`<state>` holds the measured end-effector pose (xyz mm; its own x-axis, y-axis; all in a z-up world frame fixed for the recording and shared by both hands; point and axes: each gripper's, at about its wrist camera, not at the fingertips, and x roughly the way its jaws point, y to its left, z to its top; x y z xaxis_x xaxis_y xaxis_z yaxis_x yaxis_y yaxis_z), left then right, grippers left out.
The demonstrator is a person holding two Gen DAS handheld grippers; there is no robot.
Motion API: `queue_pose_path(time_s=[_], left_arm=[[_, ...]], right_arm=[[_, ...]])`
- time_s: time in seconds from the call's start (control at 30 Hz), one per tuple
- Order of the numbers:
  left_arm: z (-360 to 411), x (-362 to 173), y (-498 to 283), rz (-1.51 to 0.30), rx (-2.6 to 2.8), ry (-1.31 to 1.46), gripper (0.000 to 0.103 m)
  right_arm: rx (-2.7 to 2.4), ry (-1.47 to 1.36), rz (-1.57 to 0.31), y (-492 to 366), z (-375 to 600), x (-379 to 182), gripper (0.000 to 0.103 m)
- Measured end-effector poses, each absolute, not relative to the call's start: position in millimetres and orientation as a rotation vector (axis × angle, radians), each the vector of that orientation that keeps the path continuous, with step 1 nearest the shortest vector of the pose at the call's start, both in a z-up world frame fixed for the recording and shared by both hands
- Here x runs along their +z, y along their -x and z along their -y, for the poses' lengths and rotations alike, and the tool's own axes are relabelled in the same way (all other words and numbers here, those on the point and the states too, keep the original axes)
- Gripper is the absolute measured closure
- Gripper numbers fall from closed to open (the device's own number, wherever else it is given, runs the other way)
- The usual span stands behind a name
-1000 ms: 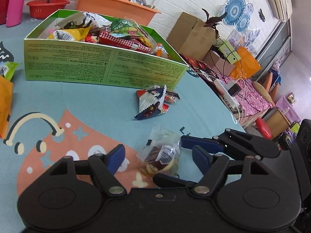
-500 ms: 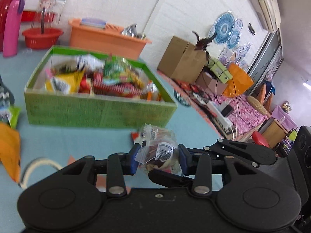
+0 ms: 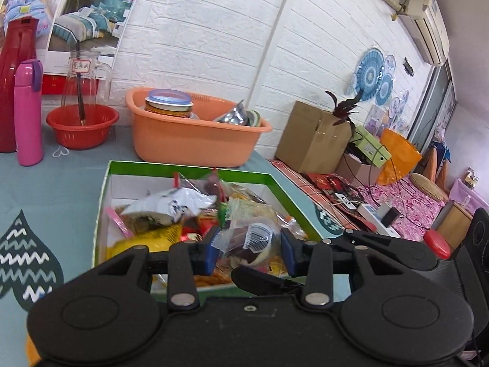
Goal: Organize snacks
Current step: 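Carry the clear candy bag into the green box and release it, then move the left tool back and grasp the red-and-white triangular candy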
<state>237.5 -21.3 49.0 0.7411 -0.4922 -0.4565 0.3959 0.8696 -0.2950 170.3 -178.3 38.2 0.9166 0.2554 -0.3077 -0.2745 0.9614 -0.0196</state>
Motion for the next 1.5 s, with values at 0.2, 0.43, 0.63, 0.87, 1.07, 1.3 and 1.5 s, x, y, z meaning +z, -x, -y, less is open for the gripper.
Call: queue_pose_path(time_s=[0.2,0.43,0.63,0.87,1.07,1.3,1.5], left_arm=[[10.1,27.8,-265.6,-0.589,-0.443,0.188,0.018],[-6.6,12.9,-263.0,-0.611,-0.366,0.226,0.000],[-7.7,31.8,-242.3,-0.580,-0.373,0.250,0.000],[5.1,58.4,-198.7,-0.551,-0.397,0.250,0.000],[36.5,52.3,-177.3,-0.600,-0.495,0.217,0.000],[87.8,13.7,-186.8,-0.699,-0.560,0.142,0.000],[117.3,-20.1,-207.4,-0.751,-0.540,0.090,0.000]], right_arm=[[0.260,0.074,-0.334,-199.8,171.4,25.0,0.038],[0.195,0.130,-0.323,-201.7,170.8,4.5,0.000],[0.204,0.122,-0.306,-183.3,174.0,17.8,0.000],[0.189,0.164,-0.280,-127.9,190.0,44.8,0.000],[0.148,0.149,-0.327,-82.5,219.0,49.7,0.000],[0.099,0.150,-0.434,-54.9,240.8,15.6,0.000],[0.090,0.108,-0.475,-47.1,254.2,-0.5,0.000]])
